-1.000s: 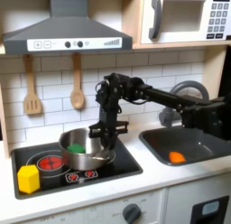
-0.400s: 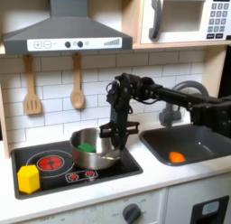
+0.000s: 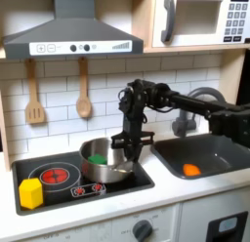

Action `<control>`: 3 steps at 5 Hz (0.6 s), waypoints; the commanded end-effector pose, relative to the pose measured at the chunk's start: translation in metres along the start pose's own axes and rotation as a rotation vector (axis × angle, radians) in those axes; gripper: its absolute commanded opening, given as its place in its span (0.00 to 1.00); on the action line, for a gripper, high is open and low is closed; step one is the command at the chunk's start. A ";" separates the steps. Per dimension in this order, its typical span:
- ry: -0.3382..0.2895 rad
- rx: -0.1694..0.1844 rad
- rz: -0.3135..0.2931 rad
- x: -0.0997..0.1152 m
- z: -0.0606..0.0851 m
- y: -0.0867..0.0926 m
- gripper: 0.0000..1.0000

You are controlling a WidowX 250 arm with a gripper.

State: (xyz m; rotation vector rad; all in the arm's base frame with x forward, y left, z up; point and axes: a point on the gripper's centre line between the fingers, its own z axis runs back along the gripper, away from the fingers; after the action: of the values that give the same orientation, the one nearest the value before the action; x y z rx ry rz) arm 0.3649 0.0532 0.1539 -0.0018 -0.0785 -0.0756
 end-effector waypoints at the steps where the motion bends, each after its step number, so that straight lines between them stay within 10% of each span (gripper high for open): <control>1: -0.004 -0.008 -0.031 0.001 -0.002 -0.013 0.00; 3: -0.010 -0.008 -0.040 0.003 -0.001 -0.016 0.00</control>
State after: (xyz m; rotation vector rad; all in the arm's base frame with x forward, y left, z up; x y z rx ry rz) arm 0.3654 0.0364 0.1528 -0.0083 -0.0870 -0.1142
